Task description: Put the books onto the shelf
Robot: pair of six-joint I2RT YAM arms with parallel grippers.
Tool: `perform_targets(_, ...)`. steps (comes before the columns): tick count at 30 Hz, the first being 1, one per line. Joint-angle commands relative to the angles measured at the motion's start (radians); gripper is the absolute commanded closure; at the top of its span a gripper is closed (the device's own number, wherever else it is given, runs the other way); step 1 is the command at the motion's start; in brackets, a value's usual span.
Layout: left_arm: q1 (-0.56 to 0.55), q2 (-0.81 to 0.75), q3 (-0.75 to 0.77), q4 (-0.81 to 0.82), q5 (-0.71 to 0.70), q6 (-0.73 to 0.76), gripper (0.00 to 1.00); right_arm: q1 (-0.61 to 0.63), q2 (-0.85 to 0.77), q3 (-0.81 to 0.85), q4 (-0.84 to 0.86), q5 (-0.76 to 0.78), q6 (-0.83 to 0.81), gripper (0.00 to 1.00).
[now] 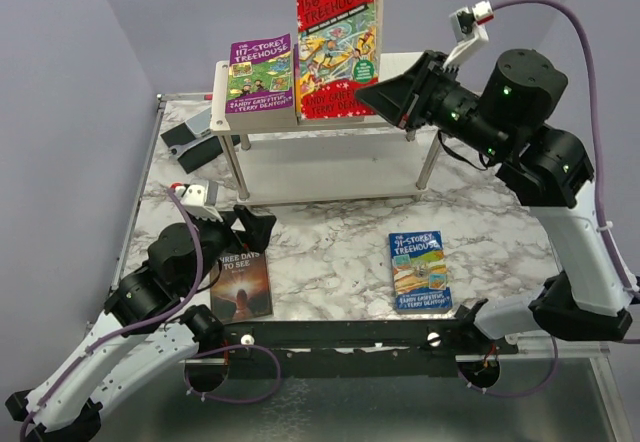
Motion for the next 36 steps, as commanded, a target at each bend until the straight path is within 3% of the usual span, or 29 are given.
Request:
perform_targets(1,0.004,-0.004,-0.018,0.021,0.056,0.018,0.01,-0.084,0.086,0.116,0.055,-0.148,0.019,0.99)
perform_targets(9,0.004,-0.033,-0.034,0.041,0.085,0.015,0.01,-0.268,0.192,0.122,0.151,-0.437,0.163,0.99)
perform_targets(16,0.003,-0.033,-0.039,0.049,0.097,0.019,0.01,-0.361,0.26,0.116,0.181,-0.563,0.262,0.99)
perform_targets(26,0.004,-0.043,-0.042,0.055,0.104,0.023,0.01,-0.433,0.326,0.09,0.189,-0.703,0.332,0.99)
perform_targets(36,0.004,-0.049,-0.044,0.055,0.094,0.023,0.01,-0.439,0.36,0.028,0.226,-0.724,0.362,1.0)
